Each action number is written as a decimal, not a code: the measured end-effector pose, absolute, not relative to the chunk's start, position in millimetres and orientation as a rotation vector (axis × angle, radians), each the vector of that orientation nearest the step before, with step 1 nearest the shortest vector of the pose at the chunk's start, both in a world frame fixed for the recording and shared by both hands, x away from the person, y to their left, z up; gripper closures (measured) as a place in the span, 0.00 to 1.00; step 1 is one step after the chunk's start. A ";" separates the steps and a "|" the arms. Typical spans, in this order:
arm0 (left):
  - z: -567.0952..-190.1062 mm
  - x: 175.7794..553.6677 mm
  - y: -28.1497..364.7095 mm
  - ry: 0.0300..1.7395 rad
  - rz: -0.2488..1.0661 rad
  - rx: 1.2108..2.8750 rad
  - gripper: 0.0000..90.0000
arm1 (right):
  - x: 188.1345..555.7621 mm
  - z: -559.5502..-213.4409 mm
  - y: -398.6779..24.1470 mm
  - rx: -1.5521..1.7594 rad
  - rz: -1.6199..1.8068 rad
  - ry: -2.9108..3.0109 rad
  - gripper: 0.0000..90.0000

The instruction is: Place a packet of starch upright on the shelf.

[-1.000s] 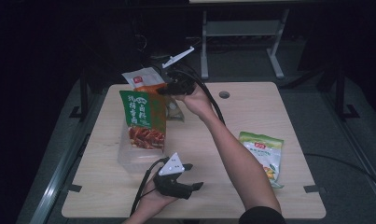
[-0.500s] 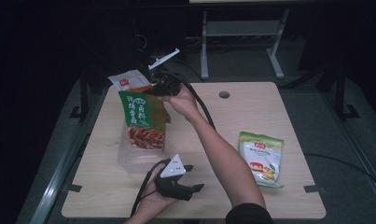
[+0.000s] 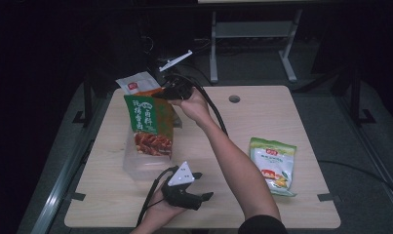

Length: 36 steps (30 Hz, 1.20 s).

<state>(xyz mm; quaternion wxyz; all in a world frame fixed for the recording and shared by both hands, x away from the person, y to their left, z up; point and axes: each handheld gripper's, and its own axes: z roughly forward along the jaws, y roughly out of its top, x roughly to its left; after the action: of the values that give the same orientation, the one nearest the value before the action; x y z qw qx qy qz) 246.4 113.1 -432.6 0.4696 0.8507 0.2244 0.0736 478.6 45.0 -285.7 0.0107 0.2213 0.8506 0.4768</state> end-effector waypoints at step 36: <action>-432.5 247.1 113.3 0.547 0.180 2.097 0.30 | 486.4 -318.0 70.1 0.717 1.559 2.695 1.00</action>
<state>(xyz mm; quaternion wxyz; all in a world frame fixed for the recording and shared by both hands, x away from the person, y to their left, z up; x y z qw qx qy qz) 247.1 113.3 -432.5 0.4649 0.8538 0.2227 0.0732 486.4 70.1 -318.0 -0.0266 0.2244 0.8431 0.4879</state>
